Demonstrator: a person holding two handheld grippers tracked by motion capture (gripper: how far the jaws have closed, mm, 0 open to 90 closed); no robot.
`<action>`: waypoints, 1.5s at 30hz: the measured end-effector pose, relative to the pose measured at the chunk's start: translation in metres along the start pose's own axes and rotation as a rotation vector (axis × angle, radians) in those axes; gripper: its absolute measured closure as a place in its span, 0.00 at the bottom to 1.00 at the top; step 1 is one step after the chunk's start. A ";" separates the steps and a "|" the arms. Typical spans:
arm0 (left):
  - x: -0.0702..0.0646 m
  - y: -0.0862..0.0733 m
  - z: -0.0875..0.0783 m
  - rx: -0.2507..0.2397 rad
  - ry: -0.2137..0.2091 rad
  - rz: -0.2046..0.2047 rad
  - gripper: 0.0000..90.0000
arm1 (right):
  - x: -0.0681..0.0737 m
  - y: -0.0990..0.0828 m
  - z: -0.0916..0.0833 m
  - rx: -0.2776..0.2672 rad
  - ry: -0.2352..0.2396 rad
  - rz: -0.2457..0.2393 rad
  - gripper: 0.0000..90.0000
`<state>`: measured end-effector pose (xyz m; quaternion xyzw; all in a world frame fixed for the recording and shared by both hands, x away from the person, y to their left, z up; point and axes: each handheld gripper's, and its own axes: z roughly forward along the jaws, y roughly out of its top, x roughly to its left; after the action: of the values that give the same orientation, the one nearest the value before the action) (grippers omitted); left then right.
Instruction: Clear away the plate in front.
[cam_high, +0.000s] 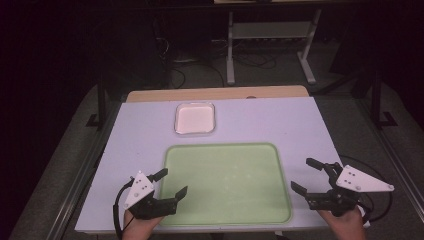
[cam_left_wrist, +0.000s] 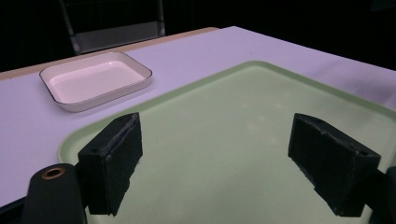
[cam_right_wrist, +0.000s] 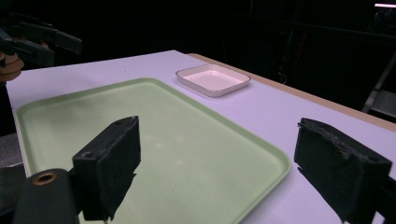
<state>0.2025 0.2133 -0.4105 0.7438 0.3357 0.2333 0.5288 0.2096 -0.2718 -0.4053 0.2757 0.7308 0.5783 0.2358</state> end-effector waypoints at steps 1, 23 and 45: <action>0.001 0.000 0.001 0.003 -0.001 -0.002 0.19 | 0.000 0.000 0.000 0.000 0.000 0.002 0.15; 0.006 0.011 0.002 0.008 -0.010 0.000 0.19 | 0.002 0.000 0.001 0.000 -0.001 0.007 0.15; 0.031 0.046 0.027 0.037 -0.036 0.015 0.20 | -0.002 -0.001 -0.003 -0.002 -0.014 0.015 0.15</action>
<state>0.2537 0.2098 -0.3762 0.7599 0.3248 0.2176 0.5193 0.2091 -0.2759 -0.4050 0.2852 0.7262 0.5789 0.2369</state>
